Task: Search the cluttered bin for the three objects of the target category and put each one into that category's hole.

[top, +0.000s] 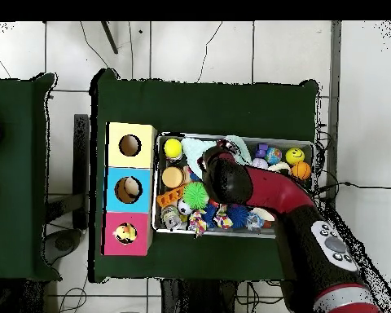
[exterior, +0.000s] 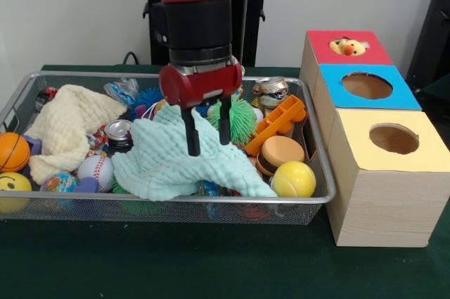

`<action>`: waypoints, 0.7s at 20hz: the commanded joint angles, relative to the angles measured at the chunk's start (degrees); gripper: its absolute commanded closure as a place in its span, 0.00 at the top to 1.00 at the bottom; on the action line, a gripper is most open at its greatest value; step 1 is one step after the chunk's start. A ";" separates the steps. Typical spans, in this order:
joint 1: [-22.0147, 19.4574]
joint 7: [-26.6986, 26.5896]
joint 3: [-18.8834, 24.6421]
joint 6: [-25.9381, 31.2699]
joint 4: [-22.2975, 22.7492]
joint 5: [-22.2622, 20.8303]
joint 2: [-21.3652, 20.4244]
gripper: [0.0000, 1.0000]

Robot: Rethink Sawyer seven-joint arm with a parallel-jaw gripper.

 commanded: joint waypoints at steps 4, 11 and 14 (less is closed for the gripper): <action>-0.84 6.98 4.90 -2.06 -2.64 -3.76 6.33 1.00; 1.38 7.59 2.02 -3.25 -3.84 -4.81 7.21 1.00; 2.22 7.47 1.05 -3.38 -4.39 -5.57 7.12 1.00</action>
